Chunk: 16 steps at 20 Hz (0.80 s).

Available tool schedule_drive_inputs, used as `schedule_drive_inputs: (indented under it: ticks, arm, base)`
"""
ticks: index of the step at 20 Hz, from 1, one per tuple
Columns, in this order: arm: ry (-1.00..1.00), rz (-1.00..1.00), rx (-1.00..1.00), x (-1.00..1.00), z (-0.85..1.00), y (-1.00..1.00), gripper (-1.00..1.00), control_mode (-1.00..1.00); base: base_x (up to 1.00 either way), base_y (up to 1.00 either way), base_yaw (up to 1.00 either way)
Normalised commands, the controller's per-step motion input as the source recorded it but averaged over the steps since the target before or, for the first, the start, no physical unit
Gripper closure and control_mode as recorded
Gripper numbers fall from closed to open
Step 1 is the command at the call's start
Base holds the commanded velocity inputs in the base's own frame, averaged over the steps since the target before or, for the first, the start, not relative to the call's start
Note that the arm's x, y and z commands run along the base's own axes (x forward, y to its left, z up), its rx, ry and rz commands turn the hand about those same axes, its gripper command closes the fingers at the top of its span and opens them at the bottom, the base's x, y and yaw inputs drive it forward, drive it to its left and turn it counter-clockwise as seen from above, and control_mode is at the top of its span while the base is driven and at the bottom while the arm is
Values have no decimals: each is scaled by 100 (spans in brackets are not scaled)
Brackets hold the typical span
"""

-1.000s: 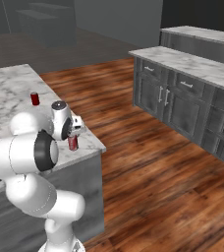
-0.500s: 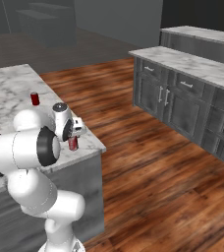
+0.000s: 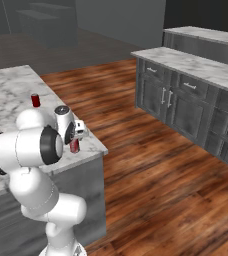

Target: Four empty soda cans are scattered around the kitchen. Gather all the cans and cluster them next to the stove for recycling.

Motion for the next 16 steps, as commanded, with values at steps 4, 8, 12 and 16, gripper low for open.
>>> schedule_drive_inputs:
  ticks: [4,8,12,16]
  arm:
    - [0,0,0,9,-9,2,-100,-100]
    - [0,0,0,10,-9,3,-100,-100]
    - [0,0,0,11,-7,4,-100,-100]
    - [0,0,0,12,-6,4,-100,-100]
  base:
    - [0,0,0]
    - [0,0,0]
    - [0,0,0]
    - [0,0,0]
